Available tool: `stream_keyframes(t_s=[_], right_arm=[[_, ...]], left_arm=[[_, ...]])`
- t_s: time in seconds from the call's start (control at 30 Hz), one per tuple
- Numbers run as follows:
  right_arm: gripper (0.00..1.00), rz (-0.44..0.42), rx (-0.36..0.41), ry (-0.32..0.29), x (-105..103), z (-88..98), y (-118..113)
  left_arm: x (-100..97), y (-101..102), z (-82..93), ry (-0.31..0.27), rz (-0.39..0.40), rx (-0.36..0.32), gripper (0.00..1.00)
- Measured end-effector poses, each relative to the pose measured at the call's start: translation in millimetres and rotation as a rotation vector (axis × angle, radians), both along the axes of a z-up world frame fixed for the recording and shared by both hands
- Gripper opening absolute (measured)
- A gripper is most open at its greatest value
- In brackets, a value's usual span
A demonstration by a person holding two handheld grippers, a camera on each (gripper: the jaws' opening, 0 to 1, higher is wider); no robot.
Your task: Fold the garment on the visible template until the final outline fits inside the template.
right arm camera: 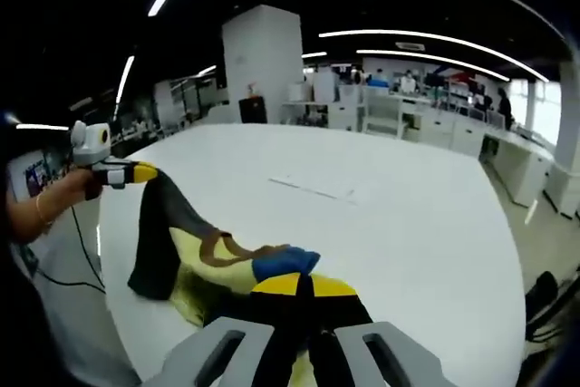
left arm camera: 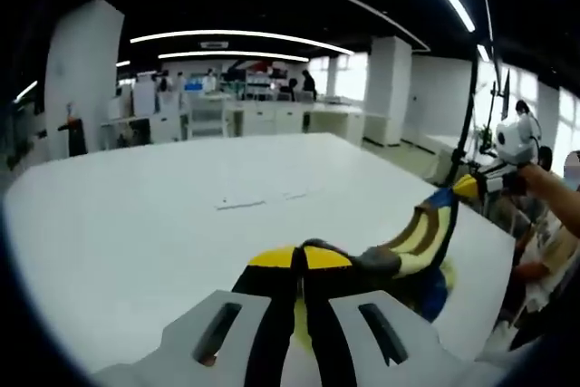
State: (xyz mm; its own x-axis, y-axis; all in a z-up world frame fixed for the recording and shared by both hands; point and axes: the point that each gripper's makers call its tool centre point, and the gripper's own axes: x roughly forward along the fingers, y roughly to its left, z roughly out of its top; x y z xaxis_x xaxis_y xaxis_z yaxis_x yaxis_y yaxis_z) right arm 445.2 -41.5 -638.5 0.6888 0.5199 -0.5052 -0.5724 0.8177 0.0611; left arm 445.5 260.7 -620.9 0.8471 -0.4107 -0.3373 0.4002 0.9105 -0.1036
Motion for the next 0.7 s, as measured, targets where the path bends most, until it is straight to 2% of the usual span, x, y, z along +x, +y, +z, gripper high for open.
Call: stream_keyframes(t_s=[0.13,0.33,0.53,0.63,0.7], right_arm=[[0.0,-0.04,0.003,-0.023,17.8,5.9,-3.0],[0.0,-0.092,0.02,-0.039,47.3,5.7,-3.5],[0.0,-0.172,0.047,-0.022,85.2,-10.2,-6.7],[0.0,-0.212,0.071,0.01,101.0,-22.5,-7.2],[0.0,-0.228,0.069,0.008,111.9,-29.6,-6.8]], left_arm=[[12.8,6.1,0.3,0.001,0.021,0.01,0.0],[42.6,16.2,-5.8,0.019,0.052,-0.013,0.0],[70.9,21.6,-20.1,0.046,0.069,-0.039,0.0],[85.5,24.1,-34.9,0.054,0.068,-0.018,0.0],[94.9,22.8,-44.4,0.08,0.064,-0.042,0.0]])
